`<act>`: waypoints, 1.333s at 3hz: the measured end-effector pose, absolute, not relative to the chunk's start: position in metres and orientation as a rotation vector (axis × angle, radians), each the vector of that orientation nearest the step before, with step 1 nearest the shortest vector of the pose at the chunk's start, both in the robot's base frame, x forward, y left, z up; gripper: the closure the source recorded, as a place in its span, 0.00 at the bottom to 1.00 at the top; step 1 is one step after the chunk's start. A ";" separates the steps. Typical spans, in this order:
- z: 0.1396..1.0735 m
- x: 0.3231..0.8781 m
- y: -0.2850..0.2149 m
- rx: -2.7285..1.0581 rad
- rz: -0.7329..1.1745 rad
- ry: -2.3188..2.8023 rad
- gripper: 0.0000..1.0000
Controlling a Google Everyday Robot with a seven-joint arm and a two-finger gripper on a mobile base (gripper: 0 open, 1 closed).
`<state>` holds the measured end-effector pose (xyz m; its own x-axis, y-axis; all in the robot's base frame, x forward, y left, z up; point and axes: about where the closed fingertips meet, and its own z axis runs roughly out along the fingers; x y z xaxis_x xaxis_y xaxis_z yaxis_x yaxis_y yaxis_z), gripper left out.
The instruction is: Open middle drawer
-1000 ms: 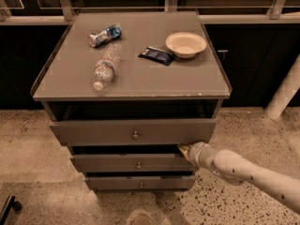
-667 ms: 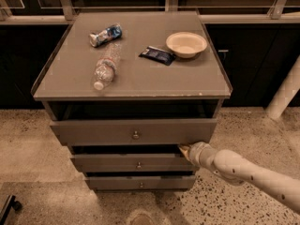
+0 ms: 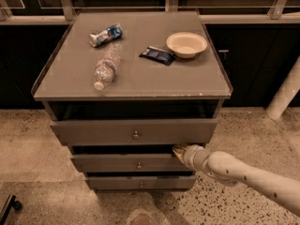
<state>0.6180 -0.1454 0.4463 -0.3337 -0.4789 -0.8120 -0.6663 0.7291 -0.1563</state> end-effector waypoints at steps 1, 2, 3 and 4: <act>0.437 0.615 -0.139 -0.897 0.282 2.014 1.00; 0.430 0.607 -0.138 -0.953 0.309 2.037 1.00; 0.431 0.595 -0.153 -0.984 0.320 2.050 1.00; 0.431 0.577 -0.158 -1.022 0.371 2.063 1.00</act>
Offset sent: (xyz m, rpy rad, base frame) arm -0.0298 0.0029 -0.0320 -0.0485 0.1495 0.1491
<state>0.5768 -0.1577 0.4313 -0.3652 -0.5402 -0.7581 -0.7705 0.6324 -0.0795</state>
